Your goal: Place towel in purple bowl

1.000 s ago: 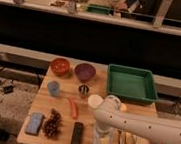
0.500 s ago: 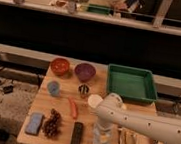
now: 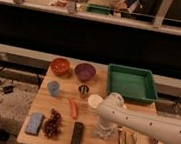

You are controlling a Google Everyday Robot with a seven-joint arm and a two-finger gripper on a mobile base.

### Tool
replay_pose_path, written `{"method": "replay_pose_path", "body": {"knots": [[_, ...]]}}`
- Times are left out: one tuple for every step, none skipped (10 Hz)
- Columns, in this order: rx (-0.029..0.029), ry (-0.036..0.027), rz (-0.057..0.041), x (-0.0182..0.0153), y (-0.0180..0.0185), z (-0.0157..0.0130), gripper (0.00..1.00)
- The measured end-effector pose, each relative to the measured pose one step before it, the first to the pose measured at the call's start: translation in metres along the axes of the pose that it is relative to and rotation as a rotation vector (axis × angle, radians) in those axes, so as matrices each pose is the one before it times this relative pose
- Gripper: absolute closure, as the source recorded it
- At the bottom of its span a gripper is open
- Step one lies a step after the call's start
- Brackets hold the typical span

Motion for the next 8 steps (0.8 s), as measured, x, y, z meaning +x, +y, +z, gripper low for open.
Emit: {"method": "replay_pose_path", "body": {"knots": [[0.00138, -0.01038, 0.00943, 0.00511, 0.00045, -0.00149, 1.00], [0.00256, -0.01377, 0.00247, -0.00174, -0.00055, -0.00430, 1.00], [0.01153, -0.01853, -0.00418, -0.00562, -0.00252, -0.01158, 1.00], [0.01990, -0.02250, -0.00465, -0.00625, -0.00064, -0.02108, 1.00], [0.01993, -0.01572, -0.00913, -0.00600, -0.00044, -0.02076, 1.00], [0.02157, -0.01524, -0.01333, -0.00815, -0.00094, -0.02309, 1.00], [0.02159, -0.01225, -0.01128, -0.00710, -0.00094, -0.02137, 1.00], [0.02873, -0.01426, -0.01371, -0.00879, -0.00159, -0.02714, 1.00]]}}
